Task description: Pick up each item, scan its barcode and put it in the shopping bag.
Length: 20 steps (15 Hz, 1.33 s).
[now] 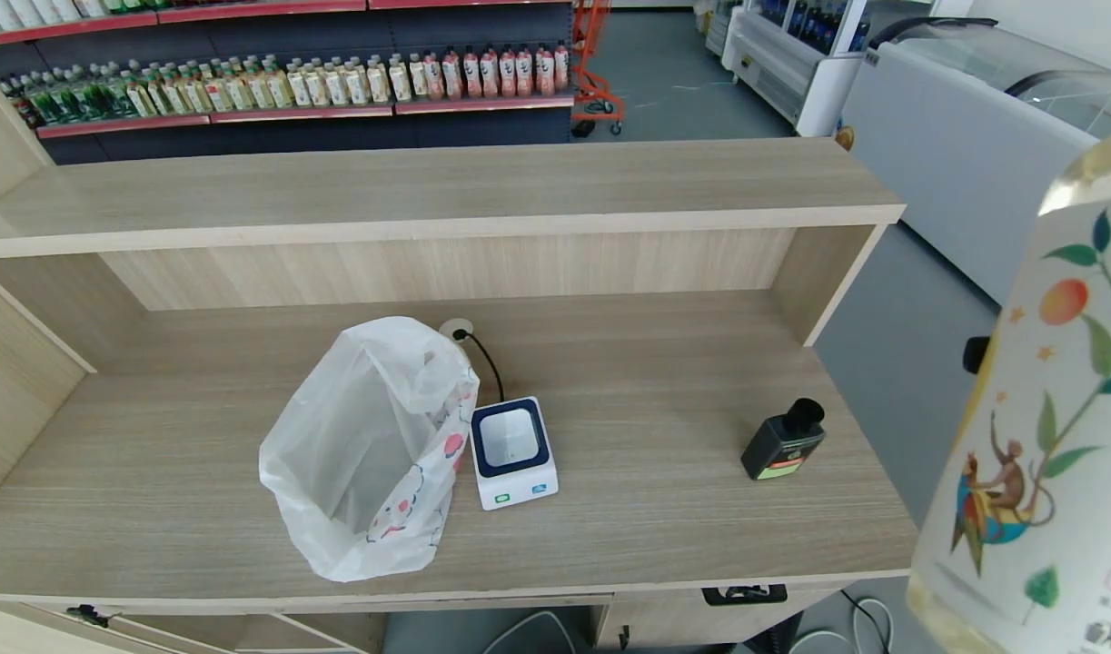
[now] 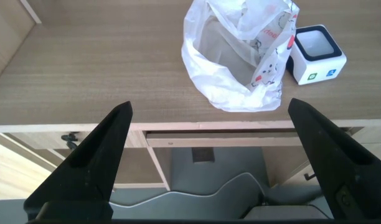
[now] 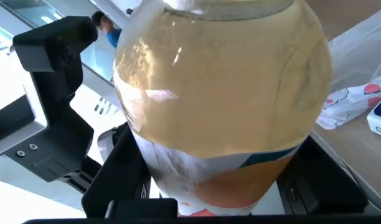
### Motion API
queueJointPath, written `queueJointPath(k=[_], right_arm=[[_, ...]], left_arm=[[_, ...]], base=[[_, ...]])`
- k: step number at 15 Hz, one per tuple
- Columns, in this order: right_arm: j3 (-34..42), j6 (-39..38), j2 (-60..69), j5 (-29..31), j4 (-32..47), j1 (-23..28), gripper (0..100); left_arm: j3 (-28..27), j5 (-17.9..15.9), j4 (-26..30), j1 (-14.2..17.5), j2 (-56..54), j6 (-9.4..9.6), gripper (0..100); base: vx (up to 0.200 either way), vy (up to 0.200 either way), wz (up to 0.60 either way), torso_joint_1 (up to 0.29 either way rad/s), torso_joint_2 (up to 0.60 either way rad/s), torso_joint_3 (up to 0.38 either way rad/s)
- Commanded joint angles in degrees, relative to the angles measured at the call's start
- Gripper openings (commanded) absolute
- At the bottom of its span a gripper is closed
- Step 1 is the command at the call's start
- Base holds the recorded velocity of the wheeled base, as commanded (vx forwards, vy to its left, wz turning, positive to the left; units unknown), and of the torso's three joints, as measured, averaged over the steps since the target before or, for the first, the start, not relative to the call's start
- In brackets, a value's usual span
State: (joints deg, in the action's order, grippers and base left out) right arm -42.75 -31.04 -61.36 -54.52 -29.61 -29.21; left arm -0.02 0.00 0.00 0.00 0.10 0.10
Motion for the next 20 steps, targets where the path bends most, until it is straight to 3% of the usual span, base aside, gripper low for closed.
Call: queueJointPath(k=[1, 6, 20], right_arm=[[-0.75, -0.08, 0.62, 0.02, 0.08, -0.76, 0], [-4.53, -3.86, 0.62, 0.29, 6.14, -4.28, 0], [-5.59, -5.17, -0.34, 0.46, 6.23, -5.68, 0]], left_arm=[[0.02, 0.0, 0.0, 0.0, -0.01, -0.01, 100], [0.02, 0.0, 0.0, 0.0, -0.01, -0.01, 100], [0.02, 0.0, 0.0, 0.0, -0.01, -0.01, 100]], base=[[0.0, 0.0, 0.0, 0.0, 0.0, 0.0], [0.0, 0.0, 0.0, 0.0, 0.0, 0.0], [0.0, 0.0, 0.0, 0.0, 0.0, 0.0]])
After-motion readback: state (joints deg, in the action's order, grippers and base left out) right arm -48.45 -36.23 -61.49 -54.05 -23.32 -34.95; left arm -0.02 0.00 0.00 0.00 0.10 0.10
